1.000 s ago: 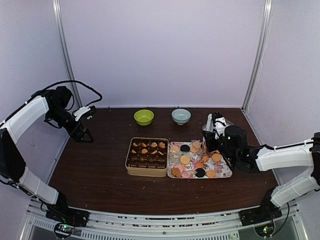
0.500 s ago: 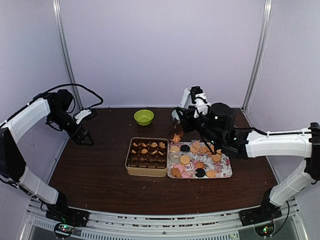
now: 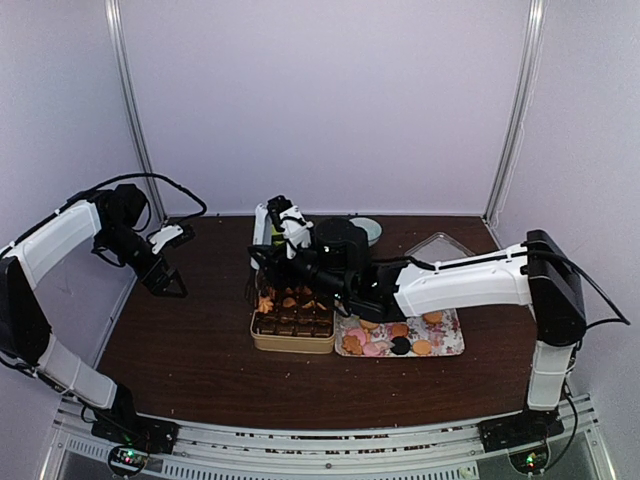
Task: Pack the cookies
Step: Place the fake cookies in the empty pocket of the box.
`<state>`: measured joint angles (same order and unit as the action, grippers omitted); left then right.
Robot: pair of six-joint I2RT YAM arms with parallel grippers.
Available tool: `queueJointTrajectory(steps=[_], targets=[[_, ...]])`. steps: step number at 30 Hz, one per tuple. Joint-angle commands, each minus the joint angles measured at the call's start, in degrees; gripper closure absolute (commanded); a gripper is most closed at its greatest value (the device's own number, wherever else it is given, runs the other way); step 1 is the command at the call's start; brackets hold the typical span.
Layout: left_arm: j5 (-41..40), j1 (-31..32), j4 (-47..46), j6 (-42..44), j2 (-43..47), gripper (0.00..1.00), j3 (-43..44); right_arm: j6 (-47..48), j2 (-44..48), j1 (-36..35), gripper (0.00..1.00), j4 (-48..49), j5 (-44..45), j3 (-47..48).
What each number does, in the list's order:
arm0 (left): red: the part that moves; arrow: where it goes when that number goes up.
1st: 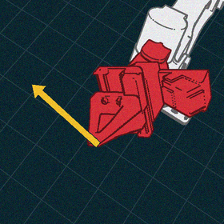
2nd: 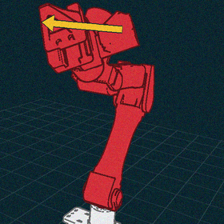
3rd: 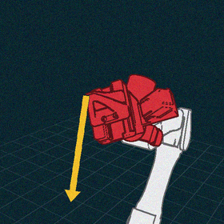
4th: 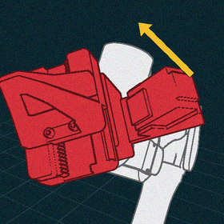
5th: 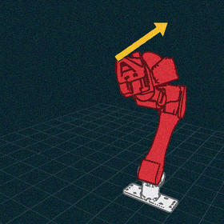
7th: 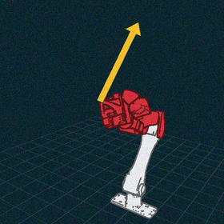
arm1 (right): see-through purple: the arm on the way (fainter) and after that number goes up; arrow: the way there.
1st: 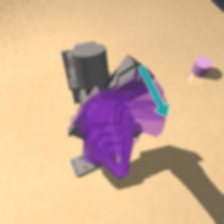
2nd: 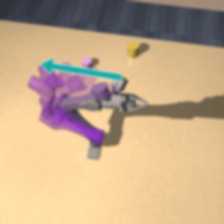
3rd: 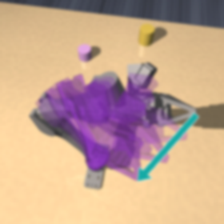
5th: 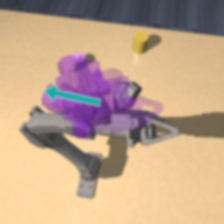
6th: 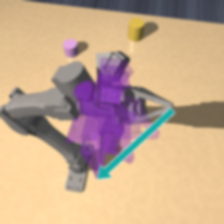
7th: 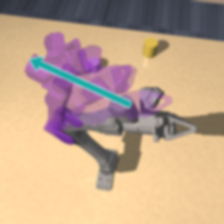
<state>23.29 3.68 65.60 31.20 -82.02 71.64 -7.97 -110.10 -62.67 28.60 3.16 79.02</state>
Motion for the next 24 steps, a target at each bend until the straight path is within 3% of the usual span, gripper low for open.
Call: queueJointTrajectory(steps=[1, 15, 20, 24], targets=[[0.1, -0.6, -1.5, 1.2, 1.3, 0.04, -0.5, -0.5, -2.3, 0.2, 0.79, 2.9, -1.0, 3.1], [0.6, -0.5, -1.2, 1.1, 1.1, 0.04, 0.1, 1.2, -7.4, 0.5, 0.78, 3.0, -0.1, 5.2], [1.0, -0.5, -0.7, 1.1, 0.6, 0.04, 0.7, 1.5, -7.0, 0.7, 0.63, 3.3, 0.4, 4.5], [1.2, -0.5, -0.5, 1.3, 0.8, 0.04, 0.7, 1.5, -6.3, 1.0, 0.6, 3.6, 0.7, 3.9]])
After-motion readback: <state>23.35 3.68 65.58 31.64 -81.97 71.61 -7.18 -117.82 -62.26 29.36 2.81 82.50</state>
